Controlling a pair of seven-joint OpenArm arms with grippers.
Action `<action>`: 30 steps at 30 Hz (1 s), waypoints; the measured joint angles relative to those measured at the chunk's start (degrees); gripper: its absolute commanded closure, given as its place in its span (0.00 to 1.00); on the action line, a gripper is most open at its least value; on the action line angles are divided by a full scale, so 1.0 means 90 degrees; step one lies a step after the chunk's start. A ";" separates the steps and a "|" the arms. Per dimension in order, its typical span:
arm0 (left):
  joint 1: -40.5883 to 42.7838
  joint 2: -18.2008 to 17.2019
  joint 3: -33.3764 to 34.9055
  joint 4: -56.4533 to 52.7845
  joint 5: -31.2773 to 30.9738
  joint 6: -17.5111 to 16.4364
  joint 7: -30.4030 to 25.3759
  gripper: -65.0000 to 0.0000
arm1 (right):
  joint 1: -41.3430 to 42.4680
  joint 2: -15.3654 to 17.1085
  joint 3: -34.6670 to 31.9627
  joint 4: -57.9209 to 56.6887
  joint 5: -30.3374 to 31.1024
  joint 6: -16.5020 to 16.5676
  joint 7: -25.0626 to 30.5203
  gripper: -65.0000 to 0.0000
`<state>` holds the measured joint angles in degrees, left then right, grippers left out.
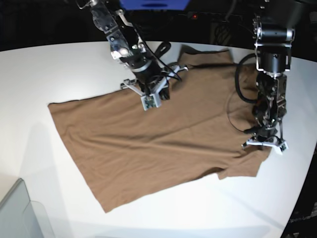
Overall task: Layout the t-shirt on the table in an organized manner, then fold the t-shirt properly
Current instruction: 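Pull the shirt with both grippers to rotate and smooth it, then regrasp the shirt with both grippers and drag it to rotate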
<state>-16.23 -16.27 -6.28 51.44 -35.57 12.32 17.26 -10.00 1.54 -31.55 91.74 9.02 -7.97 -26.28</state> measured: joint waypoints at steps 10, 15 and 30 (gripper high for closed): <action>0.2239 -0.0005 -0.0041 0.2650 0.0005 0.0100 0.0413 1.00 | 0.0809 0.0204 0.1273 -0.1251 0.0034 0.0083 0.0330 1.00; 0.3400 0.0301 0.0010 0.4340 -0.0219 0.0221 0.0967 1.00 | 0.1664 0.0425 0.1860 -0.1965 0.0032 0.0083 0.0233 1.00; 0.1911 0.0350 0.0646 0.4852 -0.0901 0.0231 0.0874 1.00 | 0.0702 0.0172 0.2849 0.0845 0.0027 -0.0080 -0.0172 1.00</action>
<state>0.97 -13.13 -0.47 95.11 -43.68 14.39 25.12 -3.68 3.09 -5.91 99.35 9.26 -8.69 -27.83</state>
